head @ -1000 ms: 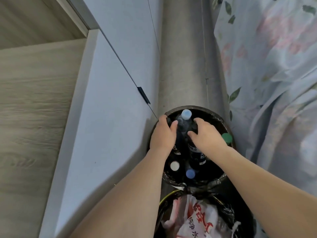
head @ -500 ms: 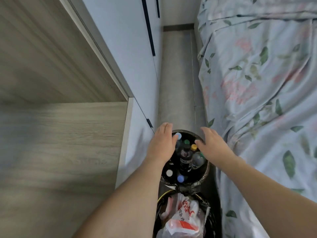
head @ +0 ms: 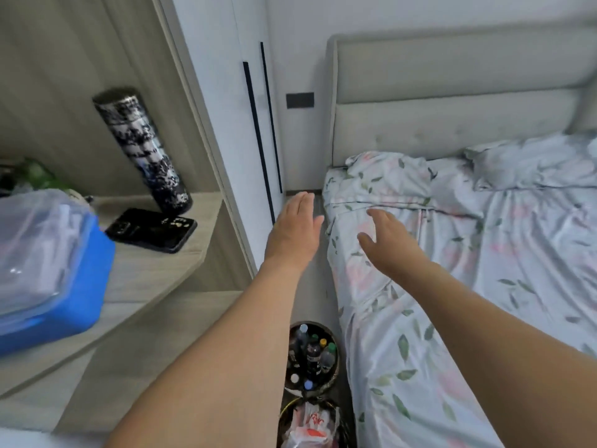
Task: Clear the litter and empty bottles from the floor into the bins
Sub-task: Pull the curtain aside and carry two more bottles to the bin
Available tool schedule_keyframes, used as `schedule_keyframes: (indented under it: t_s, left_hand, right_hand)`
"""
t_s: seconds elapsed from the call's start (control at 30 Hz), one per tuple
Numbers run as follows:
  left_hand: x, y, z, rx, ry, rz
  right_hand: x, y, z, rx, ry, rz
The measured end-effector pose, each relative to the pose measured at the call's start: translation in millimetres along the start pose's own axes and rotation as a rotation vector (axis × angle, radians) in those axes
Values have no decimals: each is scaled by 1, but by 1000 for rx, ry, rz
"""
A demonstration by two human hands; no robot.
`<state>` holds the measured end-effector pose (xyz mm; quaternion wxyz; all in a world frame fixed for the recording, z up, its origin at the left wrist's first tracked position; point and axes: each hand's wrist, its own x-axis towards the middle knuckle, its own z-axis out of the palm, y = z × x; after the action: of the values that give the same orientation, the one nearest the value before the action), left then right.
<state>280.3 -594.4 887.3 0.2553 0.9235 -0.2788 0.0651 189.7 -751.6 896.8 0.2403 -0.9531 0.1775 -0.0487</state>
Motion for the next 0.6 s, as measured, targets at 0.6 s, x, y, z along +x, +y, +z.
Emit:
schedule_keyframes:
  t_s: [0.6]
  left_hand:
    - [-26,120,-54,-43,-152,414]
  right_hand:
    - [-160,8,-115,22,275,291]
